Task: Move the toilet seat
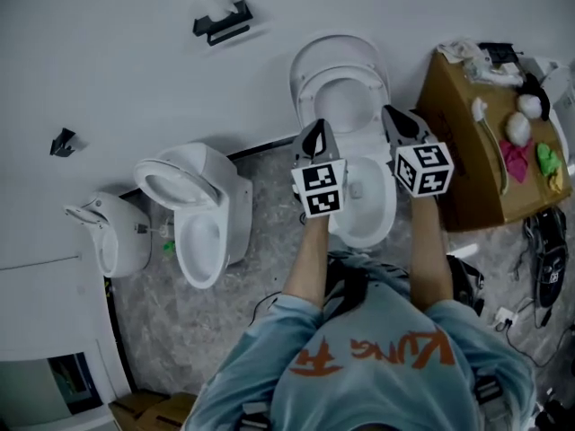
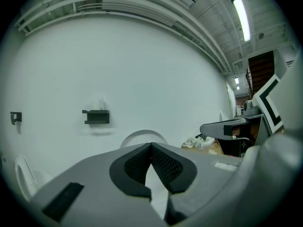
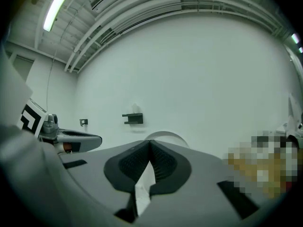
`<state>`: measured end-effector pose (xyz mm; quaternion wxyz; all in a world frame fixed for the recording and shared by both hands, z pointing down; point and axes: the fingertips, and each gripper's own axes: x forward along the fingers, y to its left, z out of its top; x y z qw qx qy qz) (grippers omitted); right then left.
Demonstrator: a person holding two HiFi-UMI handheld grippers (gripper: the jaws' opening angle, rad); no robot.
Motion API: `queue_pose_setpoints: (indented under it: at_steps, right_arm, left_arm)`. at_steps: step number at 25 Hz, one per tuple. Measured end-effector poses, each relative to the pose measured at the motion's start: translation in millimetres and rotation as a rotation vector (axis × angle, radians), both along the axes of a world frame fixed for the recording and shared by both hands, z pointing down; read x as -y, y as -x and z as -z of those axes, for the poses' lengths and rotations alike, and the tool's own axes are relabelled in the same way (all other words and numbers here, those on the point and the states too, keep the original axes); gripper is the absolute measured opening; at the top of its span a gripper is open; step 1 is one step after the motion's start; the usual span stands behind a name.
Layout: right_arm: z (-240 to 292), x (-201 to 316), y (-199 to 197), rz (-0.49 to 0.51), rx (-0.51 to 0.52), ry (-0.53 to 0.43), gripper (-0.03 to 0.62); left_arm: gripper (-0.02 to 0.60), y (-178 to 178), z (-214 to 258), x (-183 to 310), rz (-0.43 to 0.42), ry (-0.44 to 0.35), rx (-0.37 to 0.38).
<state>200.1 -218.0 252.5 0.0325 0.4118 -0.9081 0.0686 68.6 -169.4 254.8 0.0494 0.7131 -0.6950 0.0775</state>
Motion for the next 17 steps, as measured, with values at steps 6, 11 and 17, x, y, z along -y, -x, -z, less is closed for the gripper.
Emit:
queue_pose_setpoints:
  at_steps: [6, 11, 17]
  right_arm:
    - [-3, -10, 2, 0.019, -0.020, -0.005, -0.003]
    - [-8, -13, 9, 0.038, -0.047, -0.012, -0.003]
    - [-5, -8, 9, 0.046, -0.054, -0.033, -0.003]
  left_arm:
    - [0.002, -9, -1, -6, -0.013, 0.003, 0.008]
    - [0.002, -4, -8, -6, -0.003, 0.018, -0.002]
    - [0.002, -7, -12, 0, -0.014, 0.019, -0.005]
